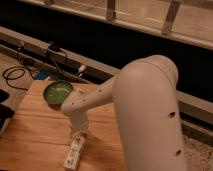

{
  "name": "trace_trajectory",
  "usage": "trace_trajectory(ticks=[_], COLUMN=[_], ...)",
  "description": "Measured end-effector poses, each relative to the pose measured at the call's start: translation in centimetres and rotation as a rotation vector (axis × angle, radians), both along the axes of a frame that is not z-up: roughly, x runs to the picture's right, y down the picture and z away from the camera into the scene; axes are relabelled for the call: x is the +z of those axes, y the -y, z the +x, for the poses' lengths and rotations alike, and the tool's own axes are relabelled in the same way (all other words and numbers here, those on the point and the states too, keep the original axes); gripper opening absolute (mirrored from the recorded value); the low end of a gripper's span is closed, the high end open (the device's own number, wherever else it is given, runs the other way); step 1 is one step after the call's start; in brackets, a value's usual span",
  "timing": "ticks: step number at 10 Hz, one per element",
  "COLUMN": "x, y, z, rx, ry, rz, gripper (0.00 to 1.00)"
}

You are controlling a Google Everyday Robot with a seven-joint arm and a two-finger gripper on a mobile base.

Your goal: Place the bottle in the ceramic bowl

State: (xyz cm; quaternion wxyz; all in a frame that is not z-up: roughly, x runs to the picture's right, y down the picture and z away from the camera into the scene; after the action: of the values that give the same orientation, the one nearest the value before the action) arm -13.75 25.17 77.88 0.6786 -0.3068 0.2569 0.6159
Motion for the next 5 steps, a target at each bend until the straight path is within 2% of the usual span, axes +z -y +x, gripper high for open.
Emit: trace_trajectory(ticks=[2, 5], x=[0.2, -0.3], y=[-0.5, -0.9], z=[-0.1, -1.6], rx=[-0.013, -0.064], ry=[-0.009, -0.006], rz=[-0.017, -0.010], gripper=[0.60, 0.30])
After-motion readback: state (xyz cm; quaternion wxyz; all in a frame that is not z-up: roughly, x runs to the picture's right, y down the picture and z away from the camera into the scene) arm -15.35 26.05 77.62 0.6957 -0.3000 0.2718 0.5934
